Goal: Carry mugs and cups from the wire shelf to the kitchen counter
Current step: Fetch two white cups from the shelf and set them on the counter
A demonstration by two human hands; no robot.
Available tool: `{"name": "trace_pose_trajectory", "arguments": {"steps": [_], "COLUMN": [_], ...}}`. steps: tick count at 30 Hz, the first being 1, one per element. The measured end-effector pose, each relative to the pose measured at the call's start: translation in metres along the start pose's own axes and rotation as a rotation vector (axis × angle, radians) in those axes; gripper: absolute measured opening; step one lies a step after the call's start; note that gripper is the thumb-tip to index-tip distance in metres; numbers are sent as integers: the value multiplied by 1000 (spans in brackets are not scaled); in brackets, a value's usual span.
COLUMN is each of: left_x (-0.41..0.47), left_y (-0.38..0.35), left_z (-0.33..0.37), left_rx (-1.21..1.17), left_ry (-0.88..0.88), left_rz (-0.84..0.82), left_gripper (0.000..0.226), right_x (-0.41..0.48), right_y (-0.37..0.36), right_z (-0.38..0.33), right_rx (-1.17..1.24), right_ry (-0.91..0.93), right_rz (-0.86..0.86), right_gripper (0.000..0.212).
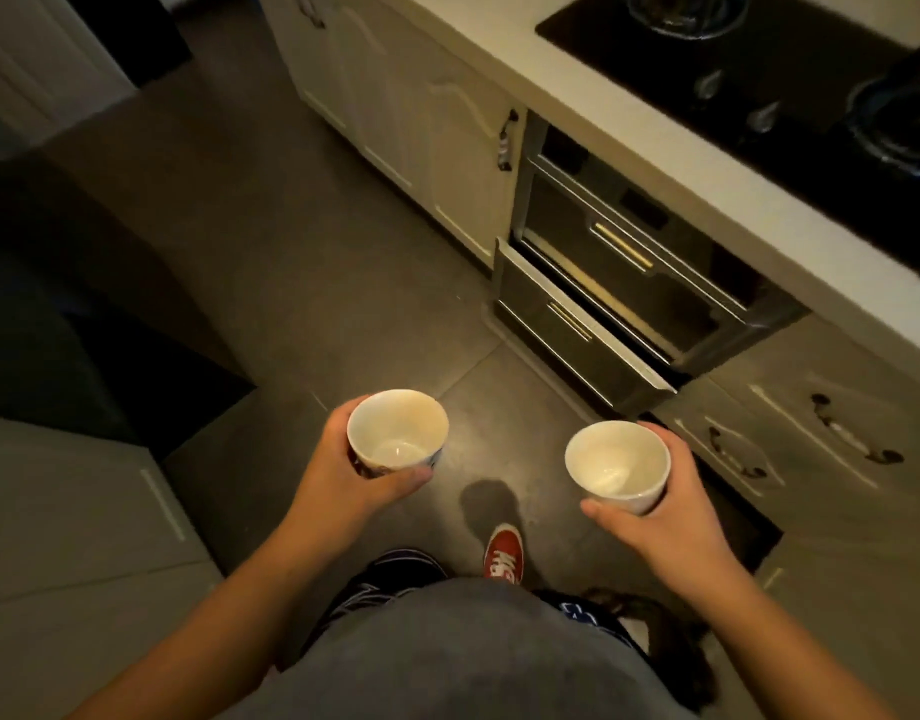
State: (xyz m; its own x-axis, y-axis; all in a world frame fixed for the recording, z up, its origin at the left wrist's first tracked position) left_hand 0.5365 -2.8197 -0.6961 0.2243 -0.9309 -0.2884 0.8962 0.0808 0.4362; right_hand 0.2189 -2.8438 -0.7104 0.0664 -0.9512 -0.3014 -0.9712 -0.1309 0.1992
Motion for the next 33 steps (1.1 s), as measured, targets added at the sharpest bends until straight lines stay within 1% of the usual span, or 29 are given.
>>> {"name": "trace_pose_trajectory", "arguments": {"steps": [4,7,11,15,18,24,26,30,33], "left_x": [22,46,83,146,195,301,341,425,481], "left_y": [36,70,105,145,165,180,181,185,191], "left_z": [-10,-25,-40,-42,-35,-7,5,34,50], "left_rx": [-5,-19,-50,-116,-173,-184,-171,-99,-123], "left_ry": [99,179,234,256,254,207,178,100,89], "left_rz": [131,238,307,348,326,281,267,243,252], "left_gripper": [80,80,82,79,79,78,78,84,83], "right_x": [85,150,213,276,312,376,401,464,520], "right_y": [-42,-92,-145,-187,-199,-193,-188,-186,-193], "right_z": [-37,-68,-96,-128,-147,-164,-166,-173,-185], "right_rx": [-40,-63,-72,-80,-65,-81,-73,-80,-102], "right_ry": [54,119,175,177,172,112,93,60,78], "right_rz": [-151,-269,-339,-355,-350,-296,-293,-278,-268], "right_gripper": [95,97,96,93,90,96,94,94,99]}}
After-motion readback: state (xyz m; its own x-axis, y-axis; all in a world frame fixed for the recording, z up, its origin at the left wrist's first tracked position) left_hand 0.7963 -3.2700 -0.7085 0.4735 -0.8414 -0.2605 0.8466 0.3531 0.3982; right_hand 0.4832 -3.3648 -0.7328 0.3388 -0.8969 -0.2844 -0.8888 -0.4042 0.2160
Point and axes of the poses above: each hand's wrist, its own x-axis towards the middle knuckle, its own y-axis out of the back of the hand, z = x × y, the point moved 3 cm from there along x, towards the middle knuckle, and after that the axes turned 11 degrees about x, right-handed, at the moved point
